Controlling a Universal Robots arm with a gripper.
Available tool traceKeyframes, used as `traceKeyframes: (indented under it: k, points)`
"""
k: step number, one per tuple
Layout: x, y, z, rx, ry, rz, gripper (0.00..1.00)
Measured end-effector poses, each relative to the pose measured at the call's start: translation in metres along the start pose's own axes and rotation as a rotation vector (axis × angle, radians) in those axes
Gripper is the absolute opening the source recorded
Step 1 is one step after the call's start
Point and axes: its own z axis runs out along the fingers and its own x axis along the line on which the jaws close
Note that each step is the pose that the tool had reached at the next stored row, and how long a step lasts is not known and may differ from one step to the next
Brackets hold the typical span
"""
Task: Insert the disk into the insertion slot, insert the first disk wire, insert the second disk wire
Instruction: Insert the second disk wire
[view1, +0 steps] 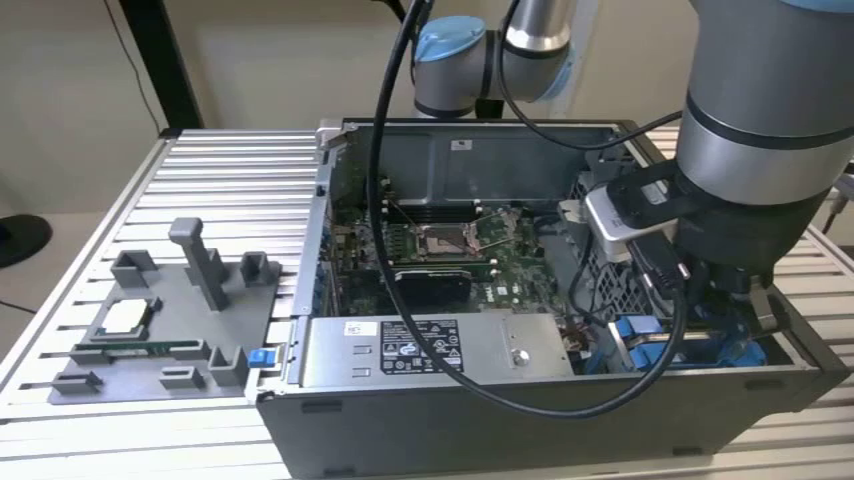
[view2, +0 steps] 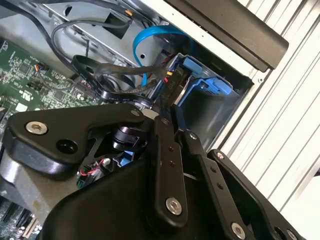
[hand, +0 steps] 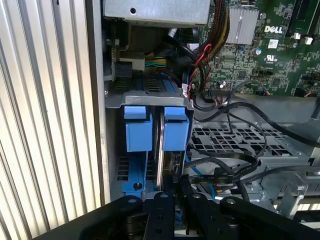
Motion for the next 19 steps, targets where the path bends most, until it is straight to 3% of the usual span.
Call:
traceKeyframes:
  k: [19]
  points:
    - [-0.0032,0.0021,0.0063,0.015,-0.0043,0.007,0.0]
